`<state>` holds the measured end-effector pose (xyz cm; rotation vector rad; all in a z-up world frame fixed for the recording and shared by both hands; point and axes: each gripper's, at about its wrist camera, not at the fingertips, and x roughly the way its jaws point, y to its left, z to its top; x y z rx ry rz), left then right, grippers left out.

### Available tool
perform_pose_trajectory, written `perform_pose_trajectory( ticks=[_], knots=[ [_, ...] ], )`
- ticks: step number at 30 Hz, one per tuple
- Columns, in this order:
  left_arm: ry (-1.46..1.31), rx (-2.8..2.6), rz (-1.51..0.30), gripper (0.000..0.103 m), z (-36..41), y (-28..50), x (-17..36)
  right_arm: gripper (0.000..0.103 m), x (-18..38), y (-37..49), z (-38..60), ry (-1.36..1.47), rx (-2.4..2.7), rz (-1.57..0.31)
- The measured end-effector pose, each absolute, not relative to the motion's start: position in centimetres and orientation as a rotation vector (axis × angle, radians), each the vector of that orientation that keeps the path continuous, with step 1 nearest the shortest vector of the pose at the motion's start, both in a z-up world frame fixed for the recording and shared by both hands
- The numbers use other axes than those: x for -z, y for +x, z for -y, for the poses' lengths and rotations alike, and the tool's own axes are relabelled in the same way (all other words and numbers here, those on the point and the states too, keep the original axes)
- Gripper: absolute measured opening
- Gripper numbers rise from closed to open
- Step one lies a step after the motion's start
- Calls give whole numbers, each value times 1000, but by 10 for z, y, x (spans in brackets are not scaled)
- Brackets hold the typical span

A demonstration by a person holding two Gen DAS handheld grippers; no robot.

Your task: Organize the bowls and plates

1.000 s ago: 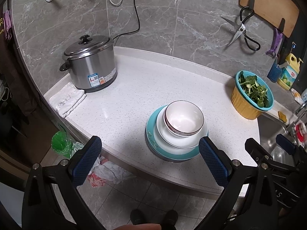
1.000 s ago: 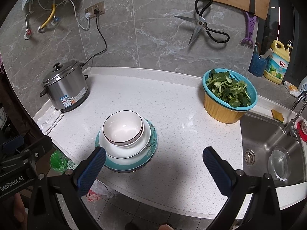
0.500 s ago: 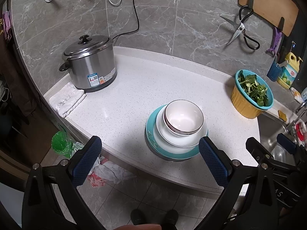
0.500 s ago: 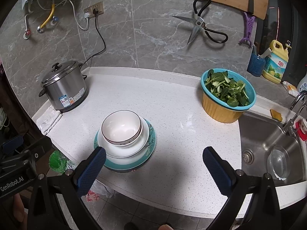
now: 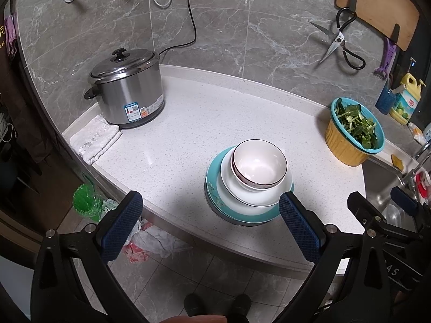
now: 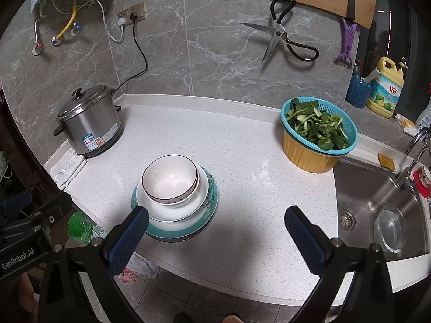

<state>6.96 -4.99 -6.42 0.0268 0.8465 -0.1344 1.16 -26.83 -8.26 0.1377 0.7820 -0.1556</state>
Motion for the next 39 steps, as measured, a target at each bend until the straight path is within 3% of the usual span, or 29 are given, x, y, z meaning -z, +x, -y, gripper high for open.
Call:
perform_pose_trajectory(
  ticks=[39],
  knots=[
    [32,131,-850,103,52,70,67,103,85,11,276,138,157,-787]
  ],
)
